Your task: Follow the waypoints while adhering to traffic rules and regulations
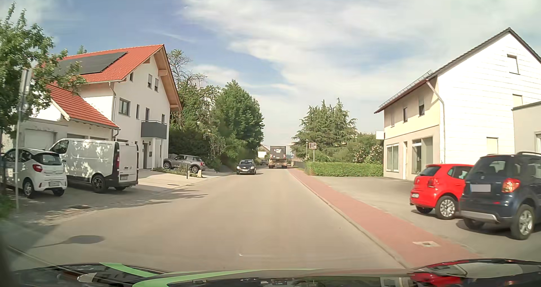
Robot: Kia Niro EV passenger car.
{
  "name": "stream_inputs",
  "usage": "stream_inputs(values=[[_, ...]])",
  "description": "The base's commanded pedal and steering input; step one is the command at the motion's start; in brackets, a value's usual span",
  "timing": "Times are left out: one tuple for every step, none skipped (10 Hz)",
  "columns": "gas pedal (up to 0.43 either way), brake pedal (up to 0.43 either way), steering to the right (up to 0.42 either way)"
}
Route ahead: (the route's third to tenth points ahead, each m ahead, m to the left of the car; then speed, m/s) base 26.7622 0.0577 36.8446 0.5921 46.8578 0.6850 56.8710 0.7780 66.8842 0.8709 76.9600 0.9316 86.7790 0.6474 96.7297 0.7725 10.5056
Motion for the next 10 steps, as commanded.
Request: stream_inputs(values=[[0.087, 0.0, -0.004], [0.098, 0.0, -0.003], [0.098, 0.0, -0.003], [0.098, 0.0, -0.004], [0.098, 0.0, -0.006], [0.098, 0.0, -0.006], [0.098, 0.0, -0.006], [0.098, 0.0, -0.006], [0.098, 0.0, -0.006], [0.098, 0.0, -0.006]])
